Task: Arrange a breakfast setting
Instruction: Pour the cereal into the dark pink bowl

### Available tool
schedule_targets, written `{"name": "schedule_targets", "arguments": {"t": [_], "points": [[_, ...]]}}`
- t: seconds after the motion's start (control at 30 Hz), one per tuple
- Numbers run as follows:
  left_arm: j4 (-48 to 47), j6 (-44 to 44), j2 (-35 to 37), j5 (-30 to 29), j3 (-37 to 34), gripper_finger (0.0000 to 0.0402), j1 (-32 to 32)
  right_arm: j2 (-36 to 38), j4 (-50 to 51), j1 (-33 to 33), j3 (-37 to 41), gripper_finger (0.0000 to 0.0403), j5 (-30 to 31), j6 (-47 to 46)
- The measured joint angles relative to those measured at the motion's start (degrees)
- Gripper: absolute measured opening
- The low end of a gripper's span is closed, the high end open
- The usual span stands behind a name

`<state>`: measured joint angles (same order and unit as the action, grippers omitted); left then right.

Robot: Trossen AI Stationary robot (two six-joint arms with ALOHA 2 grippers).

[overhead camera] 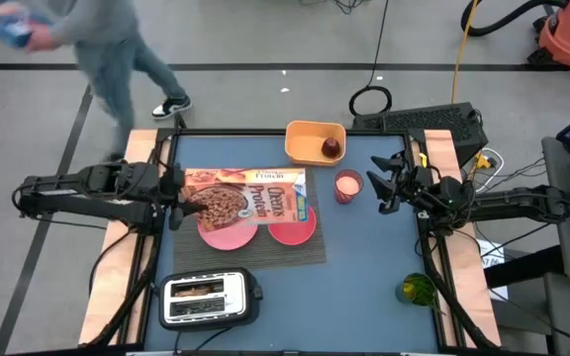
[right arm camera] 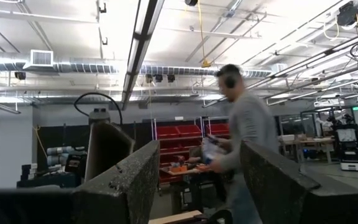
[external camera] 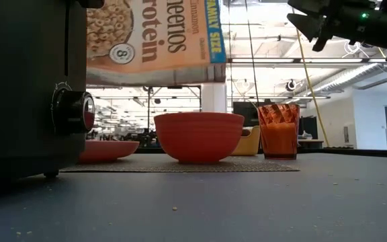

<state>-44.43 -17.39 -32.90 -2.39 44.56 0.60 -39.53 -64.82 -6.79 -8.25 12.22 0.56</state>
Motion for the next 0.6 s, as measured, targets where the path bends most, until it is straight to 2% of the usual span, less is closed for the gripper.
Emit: {"name": "schedule_targets", "arguments": {"t": [0.47, 0.6], "points": [[-2.3, -2.6, -0.1, 0.0, 0.0, 0.0243, 0.0, 0.0, 0.5, 0.0, 0.0, 0.0215, 0.0, 0.1], [-4.6, -2.5, -1.2, 0.0, 3.1, 0.0243, 0.0, 0.0, 0.5, 0.0, 0.0, 0.0215, 0.0, 0.1]]}}
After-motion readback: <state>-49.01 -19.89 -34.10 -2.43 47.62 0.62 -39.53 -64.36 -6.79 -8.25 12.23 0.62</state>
